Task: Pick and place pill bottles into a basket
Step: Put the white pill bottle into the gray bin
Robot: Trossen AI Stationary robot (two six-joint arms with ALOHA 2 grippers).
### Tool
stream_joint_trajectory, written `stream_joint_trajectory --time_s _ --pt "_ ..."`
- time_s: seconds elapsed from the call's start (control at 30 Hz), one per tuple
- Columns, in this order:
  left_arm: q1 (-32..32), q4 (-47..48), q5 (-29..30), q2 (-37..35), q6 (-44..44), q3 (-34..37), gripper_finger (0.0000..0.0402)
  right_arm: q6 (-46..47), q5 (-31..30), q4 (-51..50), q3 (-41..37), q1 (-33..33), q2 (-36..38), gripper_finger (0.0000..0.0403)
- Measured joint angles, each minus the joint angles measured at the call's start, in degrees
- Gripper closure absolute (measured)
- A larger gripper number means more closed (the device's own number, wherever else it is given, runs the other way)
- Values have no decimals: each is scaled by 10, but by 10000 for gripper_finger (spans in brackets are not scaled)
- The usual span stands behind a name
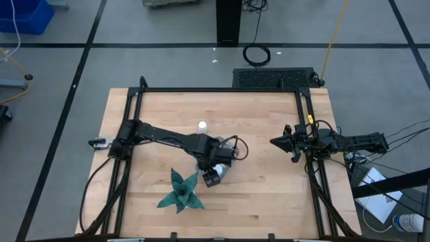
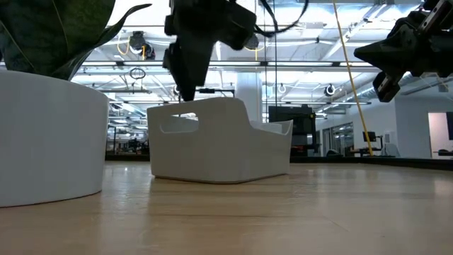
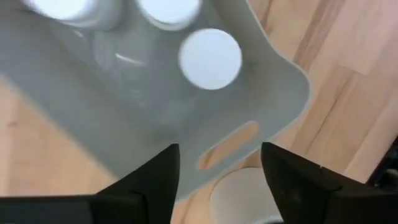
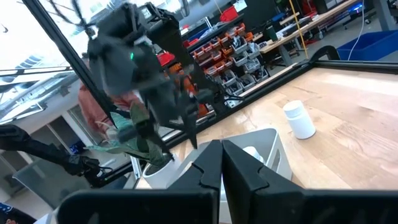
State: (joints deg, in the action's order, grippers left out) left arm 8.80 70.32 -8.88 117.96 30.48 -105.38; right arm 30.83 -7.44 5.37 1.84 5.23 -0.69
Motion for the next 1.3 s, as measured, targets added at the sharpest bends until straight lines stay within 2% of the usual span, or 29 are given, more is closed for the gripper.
stream_joint_trajectory --time_s 0.23,0.37,0.5,0.6,0.8,1.13,1.3 --pt "-55 7 -4 -49 -72 0 245 0 0 0 0 0 0 399" --pt "-97 17 -1 -74 -93 0 304 0 0 0 0 0 0 399" --pt "-141 23 -10 -79 -163 0 377 0 0 0 0 0 0 399" --pt "-173 29 5 -79 -153 0 390 0 0 0 0 0 0 398" --pt "-234 28 35 -79 -150 0 329 0 0 0 0 0 0 398" --pt "-301 7 59 -68 -183 0 142 0 0 0 0 0 0 398" --pt "-311 -9 49 -62 -179 13 83 0 0 0 0 0 0 398"
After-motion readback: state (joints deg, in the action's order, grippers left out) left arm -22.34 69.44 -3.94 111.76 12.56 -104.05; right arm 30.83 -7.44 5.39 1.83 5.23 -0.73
